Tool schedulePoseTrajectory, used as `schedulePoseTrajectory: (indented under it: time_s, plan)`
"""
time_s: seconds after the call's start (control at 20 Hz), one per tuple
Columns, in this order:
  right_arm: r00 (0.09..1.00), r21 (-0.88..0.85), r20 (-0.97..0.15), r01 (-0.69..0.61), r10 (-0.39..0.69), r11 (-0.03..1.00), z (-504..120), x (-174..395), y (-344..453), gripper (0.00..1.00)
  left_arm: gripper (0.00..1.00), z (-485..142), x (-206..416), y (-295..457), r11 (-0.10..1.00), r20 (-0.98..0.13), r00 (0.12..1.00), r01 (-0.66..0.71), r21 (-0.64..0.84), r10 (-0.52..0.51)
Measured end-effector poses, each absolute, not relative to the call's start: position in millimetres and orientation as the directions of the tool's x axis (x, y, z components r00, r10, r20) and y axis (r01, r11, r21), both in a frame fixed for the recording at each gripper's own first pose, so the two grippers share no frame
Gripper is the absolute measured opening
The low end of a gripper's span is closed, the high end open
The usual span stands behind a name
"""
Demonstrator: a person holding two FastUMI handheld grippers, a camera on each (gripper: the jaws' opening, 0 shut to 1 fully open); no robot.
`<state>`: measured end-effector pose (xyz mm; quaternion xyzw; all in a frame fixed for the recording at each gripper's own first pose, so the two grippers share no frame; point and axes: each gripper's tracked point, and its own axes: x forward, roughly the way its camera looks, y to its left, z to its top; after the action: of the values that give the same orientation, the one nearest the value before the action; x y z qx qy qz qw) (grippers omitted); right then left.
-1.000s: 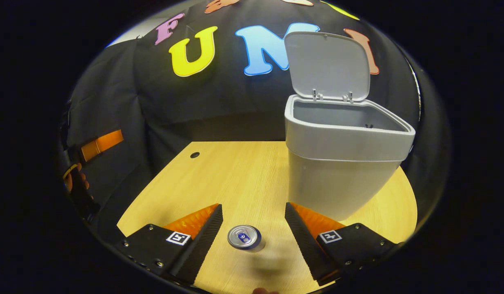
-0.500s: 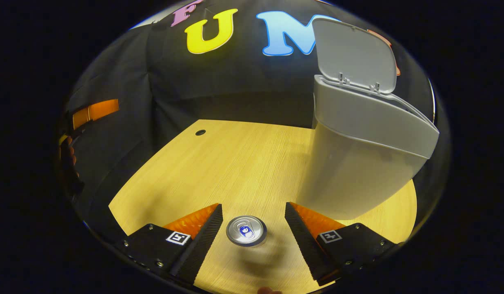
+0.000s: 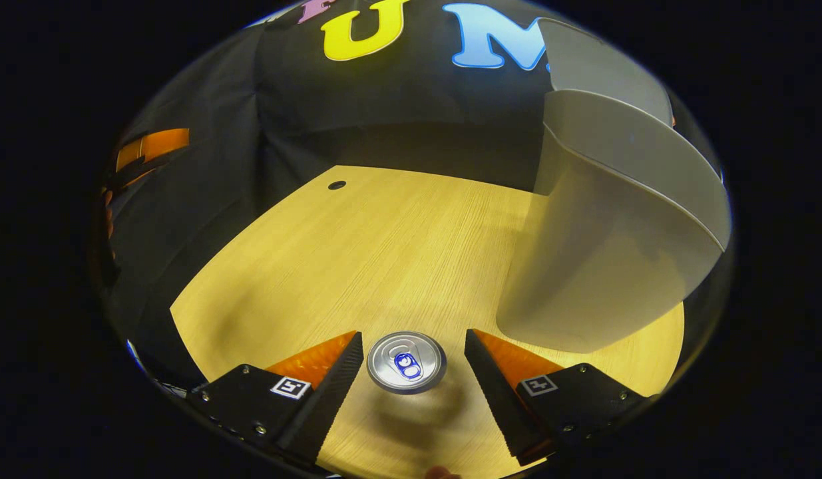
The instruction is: Press the lid of the desktop garbage bin to open it, pick up the crumpled paper on the desktop and throw it into the bin, then pick up the pop can on the desktop and drop it into the bin, and finally close the garbage bin lid.
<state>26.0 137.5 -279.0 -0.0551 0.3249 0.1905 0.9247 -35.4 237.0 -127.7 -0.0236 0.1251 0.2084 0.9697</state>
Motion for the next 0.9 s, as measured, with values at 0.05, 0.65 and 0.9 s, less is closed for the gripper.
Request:
schedulePoseTrajectory:
  time_s: [0.05,0.65,0.9]
  plan:
    - [0.708,0.022,-0.629,-0.397,0.321,0.918,-283,26,139,0.99,0.86,-127,-36,239,0.911,-0.253,0.88,-0.413,0.006,0.401]
    - [0.672,0.031,-0.673,-0.392,0.309,0.92,-302,28,139,0.98,0.83,-131,-48,246,0.901,-0.266,0.869,-0.434,-0.006,0.417]
    - [0.66,0.033,-0.672,-0.427,0.336,0.904,-301,27,143,0.85,0.8,-132,-46,244,0.903,-0.27,0.871,-0.43,-0.014,0.41]
